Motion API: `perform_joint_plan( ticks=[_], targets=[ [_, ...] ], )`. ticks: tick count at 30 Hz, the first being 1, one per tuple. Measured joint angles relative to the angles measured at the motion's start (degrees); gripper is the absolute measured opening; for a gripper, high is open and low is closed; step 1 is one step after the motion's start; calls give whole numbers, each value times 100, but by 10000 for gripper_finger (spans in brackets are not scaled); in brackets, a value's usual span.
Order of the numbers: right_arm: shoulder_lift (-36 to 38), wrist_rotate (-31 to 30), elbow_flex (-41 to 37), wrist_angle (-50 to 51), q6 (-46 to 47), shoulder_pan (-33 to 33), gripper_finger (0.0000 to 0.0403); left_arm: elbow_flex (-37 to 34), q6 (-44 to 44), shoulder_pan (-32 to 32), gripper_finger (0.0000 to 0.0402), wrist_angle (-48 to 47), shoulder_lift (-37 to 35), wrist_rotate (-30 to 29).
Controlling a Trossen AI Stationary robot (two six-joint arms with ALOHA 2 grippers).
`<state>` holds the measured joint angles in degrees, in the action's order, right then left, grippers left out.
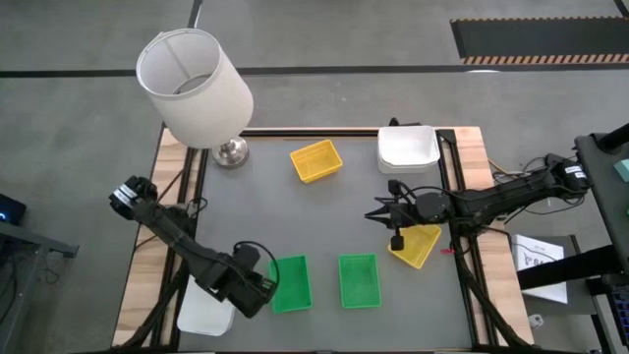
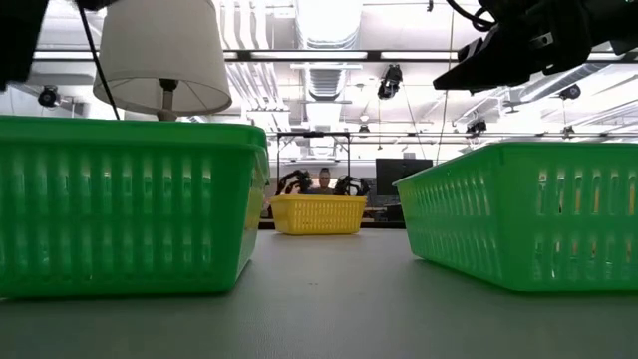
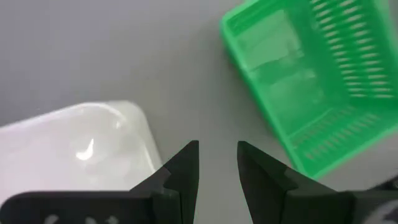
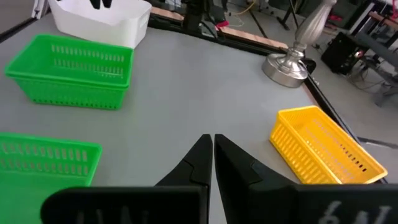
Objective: Stack baskets by color
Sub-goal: Stack the bottom white bin on the top white bin
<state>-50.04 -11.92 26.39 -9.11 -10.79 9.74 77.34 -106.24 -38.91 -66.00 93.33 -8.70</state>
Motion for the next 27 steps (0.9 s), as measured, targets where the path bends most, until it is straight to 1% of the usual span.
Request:
perform_joint_plan(
  ticks=[3, 8, 11, 14, 17, 23, 27],
  targets=[
    [-6, -2, 0, -5, -78, 0, 11, -103, -241, -28, 92, -2, 3, 343],
    [-6, -2, 0, 21, -15, 0, 11, -273, -850, -203, 92, 117, 118, 1312],
    [-6, -2, 0, 97, 29, 0, 11, -273, -999, -334, 92, 345, 191, 1375],
    [-9, -3, 0, 138, 79, 0, 11, -273, -1189, -370, 92, 316, 264, 1372],
    [-9, -2, 0, 157, 180, 0, 11, -293, -1193, -379, 92, 245, 374, 1348],
    [11, 20, 0, 208, 184, 2, 11, -626, -1199, -394, 92, 422, 622, 1375],
    [202, 43, -4, 389, 368, 14, 11, -732, -1191, -394, 91, 437, 796, 1414]
  ],
)
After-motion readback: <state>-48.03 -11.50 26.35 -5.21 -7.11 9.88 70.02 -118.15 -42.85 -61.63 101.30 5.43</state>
